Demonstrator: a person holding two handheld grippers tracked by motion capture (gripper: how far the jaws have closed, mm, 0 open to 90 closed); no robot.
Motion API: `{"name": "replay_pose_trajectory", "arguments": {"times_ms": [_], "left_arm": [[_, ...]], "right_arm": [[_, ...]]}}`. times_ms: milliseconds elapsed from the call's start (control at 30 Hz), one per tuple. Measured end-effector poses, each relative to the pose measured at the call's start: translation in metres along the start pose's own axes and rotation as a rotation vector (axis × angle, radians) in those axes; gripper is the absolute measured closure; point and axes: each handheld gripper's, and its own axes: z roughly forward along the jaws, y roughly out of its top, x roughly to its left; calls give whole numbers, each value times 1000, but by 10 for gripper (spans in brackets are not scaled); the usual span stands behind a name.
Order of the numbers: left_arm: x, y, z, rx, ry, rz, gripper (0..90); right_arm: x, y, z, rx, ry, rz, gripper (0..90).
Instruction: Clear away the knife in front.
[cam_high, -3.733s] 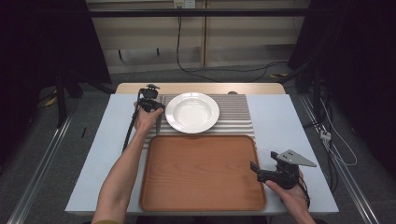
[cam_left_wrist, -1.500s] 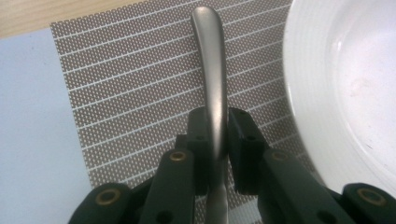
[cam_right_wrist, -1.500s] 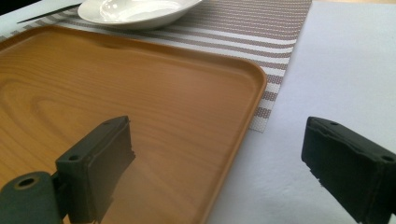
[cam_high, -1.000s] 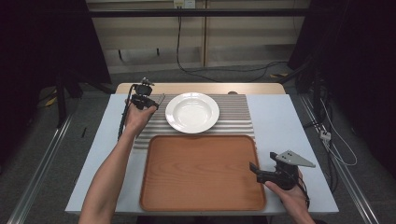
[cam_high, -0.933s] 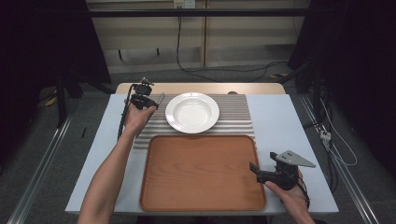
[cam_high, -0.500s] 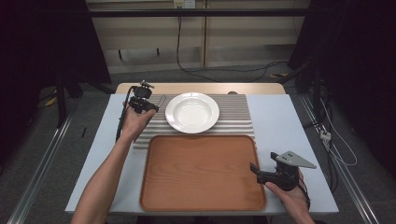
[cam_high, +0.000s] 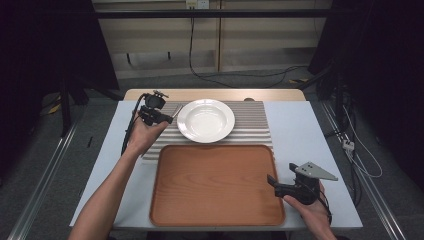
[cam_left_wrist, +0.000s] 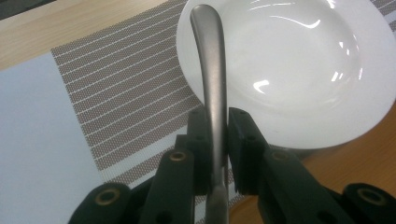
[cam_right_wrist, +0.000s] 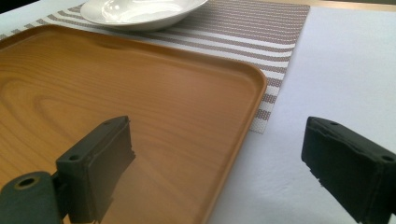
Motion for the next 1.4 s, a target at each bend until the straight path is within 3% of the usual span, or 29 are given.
{"name": "replay_pose_trajectory", "arguments": {"times_ms": [733,1133,1400], "left_arm": [[-44,-33,-29,-24,-30,84,799],[-66,-58,-28,-5,-51,57,799],[-79,-69,-25,9,-66,63,799]], "right_arm": [[2,0,2,1,7,-2,84],[2,0,2,-1,7,-1,84],[2,0,3,4,10,-3,82]]}}
